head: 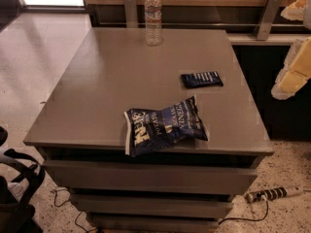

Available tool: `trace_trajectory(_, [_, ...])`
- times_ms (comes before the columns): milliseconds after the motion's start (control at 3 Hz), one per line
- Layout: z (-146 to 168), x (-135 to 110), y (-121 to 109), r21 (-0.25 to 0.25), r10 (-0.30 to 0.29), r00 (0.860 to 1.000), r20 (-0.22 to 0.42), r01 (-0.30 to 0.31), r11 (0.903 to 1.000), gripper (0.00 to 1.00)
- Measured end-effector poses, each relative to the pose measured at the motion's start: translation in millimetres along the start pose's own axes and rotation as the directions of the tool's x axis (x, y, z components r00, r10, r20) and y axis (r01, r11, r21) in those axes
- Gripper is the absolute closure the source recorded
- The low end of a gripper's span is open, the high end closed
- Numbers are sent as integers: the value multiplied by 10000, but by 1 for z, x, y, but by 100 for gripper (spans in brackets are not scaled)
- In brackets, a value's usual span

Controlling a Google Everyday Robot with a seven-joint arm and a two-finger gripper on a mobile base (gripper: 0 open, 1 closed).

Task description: Pick water bottle

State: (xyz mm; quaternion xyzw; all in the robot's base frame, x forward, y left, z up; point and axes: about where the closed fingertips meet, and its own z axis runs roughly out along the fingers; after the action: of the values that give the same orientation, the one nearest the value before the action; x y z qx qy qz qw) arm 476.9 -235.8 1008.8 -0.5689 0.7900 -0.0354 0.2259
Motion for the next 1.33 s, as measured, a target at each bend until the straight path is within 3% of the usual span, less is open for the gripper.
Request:
trace_trajectory(333, [-6,-2,-26,672,779,9928,907,-842,9942,0])
trace_trajectory(667, [-5,-12,-40,1415,1157,9706,2111,-1475,9789,0])
trace_trajectory(1000, [17,-27,-52,1678,1125,9317,3455,-1792,9694,0])
trace_trajectory(1333, [38,-51,-78,2074,873,8675,4898,-2132,9547,0])
